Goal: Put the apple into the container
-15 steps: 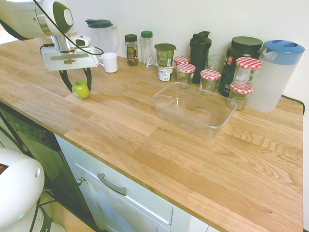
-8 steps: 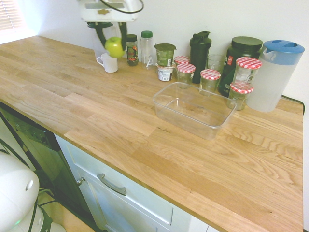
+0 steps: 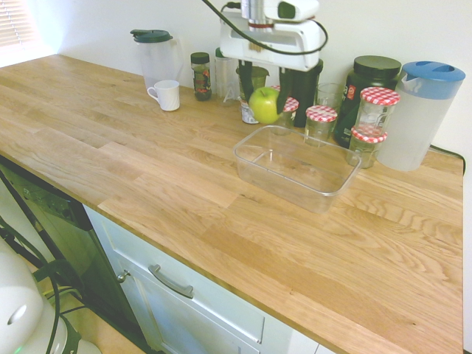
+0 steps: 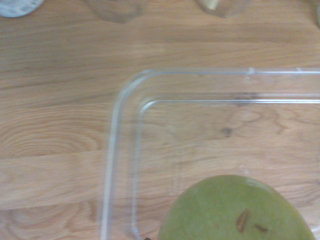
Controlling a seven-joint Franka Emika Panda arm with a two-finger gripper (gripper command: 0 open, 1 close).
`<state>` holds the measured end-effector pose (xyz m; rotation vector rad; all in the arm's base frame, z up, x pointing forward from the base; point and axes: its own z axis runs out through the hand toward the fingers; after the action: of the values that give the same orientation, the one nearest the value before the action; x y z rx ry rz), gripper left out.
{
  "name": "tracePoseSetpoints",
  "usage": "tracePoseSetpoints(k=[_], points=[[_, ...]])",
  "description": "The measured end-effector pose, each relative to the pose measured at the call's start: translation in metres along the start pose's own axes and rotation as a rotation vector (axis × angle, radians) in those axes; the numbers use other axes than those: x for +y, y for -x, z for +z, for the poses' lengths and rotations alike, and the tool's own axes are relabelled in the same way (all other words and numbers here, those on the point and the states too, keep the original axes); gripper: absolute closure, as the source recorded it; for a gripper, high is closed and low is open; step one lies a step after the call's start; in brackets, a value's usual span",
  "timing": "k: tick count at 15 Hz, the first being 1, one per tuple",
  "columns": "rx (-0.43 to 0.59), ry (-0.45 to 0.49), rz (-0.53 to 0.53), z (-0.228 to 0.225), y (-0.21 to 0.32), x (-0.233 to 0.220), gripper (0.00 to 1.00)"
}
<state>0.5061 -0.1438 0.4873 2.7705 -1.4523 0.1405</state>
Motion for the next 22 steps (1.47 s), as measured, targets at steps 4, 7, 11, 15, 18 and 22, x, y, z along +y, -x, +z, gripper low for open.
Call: tracePoseSetpoints(k=[4, 7, 11, 15, 18, 22], points=[[-0.028, 0.007, 0.021, 0.054, -0.010, 0.020, 1.00], [-0.013, -0.001, 0.022, 0.079, -0.011, 0.019, 1.00], [0.023, -0.028, 0.025, 0.095, -0.016, 0.015, 1.00], [0.014, -0.020, 0.026, 0.113, -0.017, 0.011, 1.00], [0.011, -0.016, 0.027, 0.116, -0.017, 0.011, 0.00], [0.009, -0.016, 0.041, 0.116, -0.015, 0.009, 0.00]])
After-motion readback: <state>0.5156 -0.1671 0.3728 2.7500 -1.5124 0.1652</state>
